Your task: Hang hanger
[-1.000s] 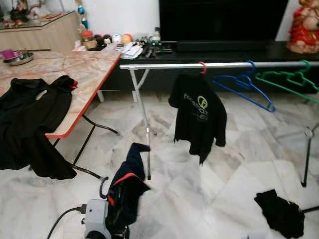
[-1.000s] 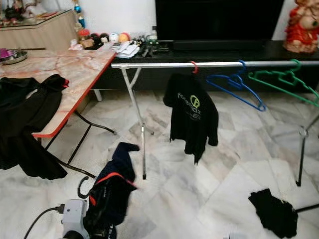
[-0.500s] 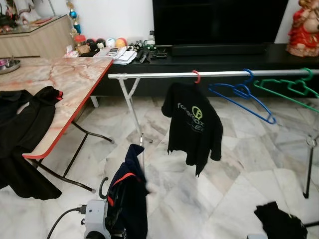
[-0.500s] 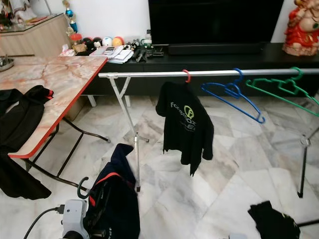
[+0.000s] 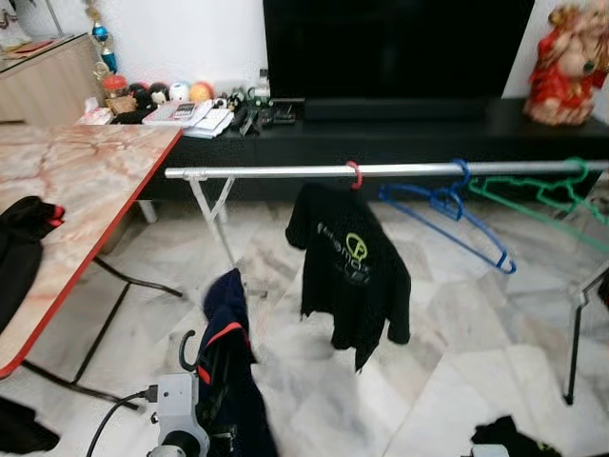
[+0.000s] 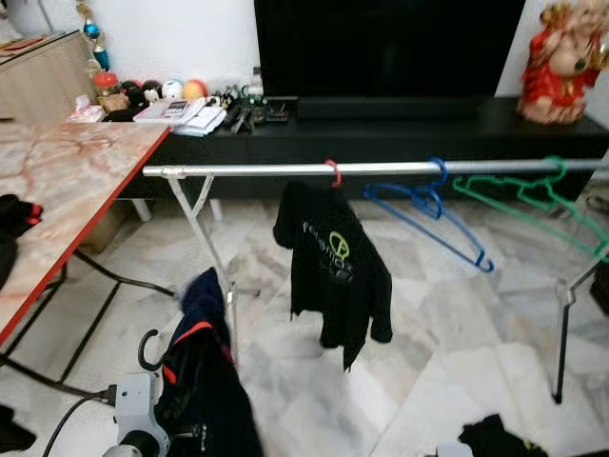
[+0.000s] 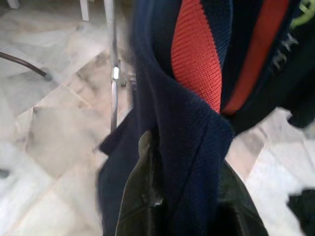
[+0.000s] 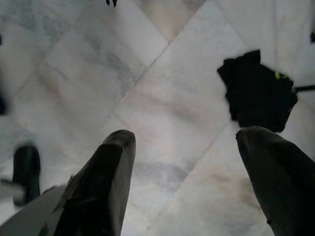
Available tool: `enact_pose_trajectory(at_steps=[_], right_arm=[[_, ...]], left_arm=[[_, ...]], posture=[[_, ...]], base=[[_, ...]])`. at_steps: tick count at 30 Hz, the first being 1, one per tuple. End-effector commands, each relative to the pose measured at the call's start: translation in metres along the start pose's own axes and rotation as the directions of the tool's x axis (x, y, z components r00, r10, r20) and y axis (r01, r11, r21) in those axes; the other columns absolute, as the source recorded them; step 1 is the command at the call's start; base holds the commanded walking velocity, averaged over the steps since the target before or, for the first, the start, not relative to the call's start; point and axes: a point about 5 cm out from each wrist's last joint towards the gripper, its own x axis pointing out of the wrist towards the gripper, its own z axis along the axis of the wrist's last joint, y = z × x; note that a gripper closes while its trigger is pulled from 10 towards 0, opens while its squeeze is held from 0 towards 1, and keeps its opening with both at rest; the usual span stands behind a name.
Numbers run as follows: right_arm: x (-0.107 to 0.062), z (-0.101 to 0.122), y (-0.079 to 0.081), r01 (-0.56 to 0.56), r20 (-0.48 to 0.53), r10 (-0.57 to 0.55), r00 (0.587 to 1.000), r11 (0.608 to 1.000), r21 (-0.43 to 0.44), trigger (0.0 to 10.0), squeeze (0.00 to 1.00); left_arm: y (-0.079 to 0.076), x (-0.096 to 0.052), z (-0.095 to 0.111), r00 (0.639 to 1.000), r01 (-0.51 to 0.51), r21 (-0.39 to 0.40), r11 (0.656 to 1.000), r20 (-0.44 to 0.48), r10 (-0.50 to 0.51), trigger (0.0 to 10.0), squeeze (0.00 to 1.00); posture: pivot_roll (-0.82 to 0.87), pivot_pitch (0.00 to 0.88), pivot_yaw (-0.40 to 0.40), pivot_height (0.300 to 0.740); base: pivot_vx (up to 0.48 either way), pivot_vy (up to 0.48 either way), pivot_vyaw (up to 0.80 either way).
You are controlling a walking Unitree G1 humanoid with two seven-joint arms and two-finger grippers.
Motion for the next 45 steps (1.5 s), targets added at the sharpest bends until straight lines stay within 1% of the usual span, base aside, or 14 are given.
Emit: enact_pose_trajectory(at_steps=[1, 8, 17, 25, 28, 29, 30, 31, 33, 34, 35, 37, 43, 45], right_arm=[[0.0, -0.002, 0.007, -0.028, -0.01, 0.028, 1.0, 1.0, -0.009, 10.0, 0.0], [0.0, -0.003, 0.009, -0.03, -0.007, 0.03, 1.0, 1.0, -0.005, 10.0, 0.0], [0.001, -0.003, 0.012, -0.029, -0.008, 0.03, 1.0, 0.999, 0.012, 10.0, 0.0], [0.001, -0.002, 0.012, -0.03, -0.006, 0.03, 1.0, 0.999, 0.015, 10.0, 0.0], [0.001, -0.002, 0.012, -0.031, -0.005, 0.031, 1.0, 0.999, 0.012, 10.0, 0.0], [0.001, -0.002, 0.012, -0.031, -0.005, 0.031, 1.0, 0.999, 0.012, 10.0, 0.0], [0.001, -0.001, 0.012, -0.031, -0.004, 0.031, 0.999, 0.999, 0.01, 10.0, 0.0], [0.001, -0.001, 0.012, -0.032, -0.004, 0.032, 0.999, 0.999, 0.008, 10.0, 0.0], [0.001, -0.001, 0.012, -0.033, -0.004, 0.033, 0.999, 0.999, 0.007, 10.0, 0.0], [0.001, 0.0, 0.012, -0.033, -0.003, 0.033, 0.999, 0.999, 0.005, 10.0, 0.0], [0.001, 0.0, 0.012, -0.033, -0.003, 0.033, 0.999, 0.999, 0.005, 10.0, 0.0], [0.001, 0.0, 0.012, -0.035, -0.003, 0.035, 0.999, 0.999, -0.002, 10.0, 0.0], [0.001, 0.0, 0.012, -0.032, -0.003, 0.032, 0.999, 0.999, -0.005, 10.0, 0.0], [0.001, 0.0, 0.011, -0.032, -0.004, 0.032, 0.999, 0.999, -0.007, 10.0, 0.0]], left_arm=[[0.007, -0.003, 0.002, 1.0, -0.014, 0.005, 1.0, 0.012, 0.014, 10.0, 0.0], [0.012, -0.002, 0.003, 1.0, -0.001, 0.023, 1.0, 0.003, 0.001, 10.0, 0.0], [0.007, 0.004, 0.005, 0.999, 0.036, 0.051, 0.998, -0.02, -0.035, 10.0, 0.0], [-0.006, 0.005, 0.006, 0.981, 0.19, 0.145, 0.971, -0.078, -0.18, 10.0, 0.0], [-0.015, 0.01, 0.012, 0.959, 0.279, 0.203, 0.939, -0.106, -0.262, 10.0, 0.0], [-0.015, 0.01, 0.012, 0.959, 0.279, 0.203, 0.939, -0.106, -0.262, 10.0, 0.0], [-0.024, 0.018, 0.017, 0.937, 0.348, 0.26, 0.9, -0.132, -0.324, 10.0, 0.0], [-0.028, 0.022, 0.02, 0.929, 0.369, 0.272, 0.889, -0.139, -0.343, 10.0, 0.0], [-0.03, 0.024, 0.021, 0.924, 0.38, 0.277, 0.882, -0.142, -0.354, 10.0, 0.0], [-0.037, 0.034, 0.026, 0.919, 0.393, 0.288, 0.873, -0.144, -0.366, 10.0, 0.0], [-0.037, 0.034, 0.026, 0.919, 0.393, 0.288, 0.873, -0.144, -0.366, 10.0, 0.0], [-0.048, 0.05, 0.034, 0.908, 0.417, 0.329, 0.847, -0.173, -0.38, 10.0, 0.0], [-0.07, 0.073, 0.057, 0.888, 0.459, 0.352, 0.816, -0.168, -0.427, 10.0, 0.0], [-0.073, 0.078, 0.061, 0.89, 0.455, 0.354, 0.817, -0.166, -0.424, 10.0, 0.0]], posture=[[0.1, 0.043, -0.022, 0.74], [0.1, 0.048, -0.007, 0.74], [0.1, 0.073, 0.008, 0.74], [0.1, 0.084, 0.01, 0.74], [0.1, 0.086, 0.009, 0.74], [0.1, 0.086, 0.009, 0.74], [0.11, 0.085, 0.008, 0.74], [0.1, 0.085, 0.009, 0.74], [0.1, 0.085, 0.009, 0.74], [0.1, 0.084, 0.009, 0.74], [0.1, 0.084, 0.009, 0.74], [0.1, 0.083, 0.008, 0.74], [0.09, 0.082, 0.01, 0.74], [0.09, 0.083, 0.008, 0.74]], base=[[0.364, 0.0, 0.0], [0.362, 0.0, 0.0], [0.358, 0.0, 0.0], [0.036, 0.0, 0.0], [0.0, 0.0, 0.0], [0.0, 0.0, 0.0], [0.0, 0.0, 0.0], [0.0, 0.0, 0.0], [0.0, 0.0, 0.0], [0.0, 0.0, 0.0], [0.0, 0.0, 0.0], [0.0, 0.0, 0.0], [0.0, 0.0, 0.0], [0.0, 0.0, 0.0]])
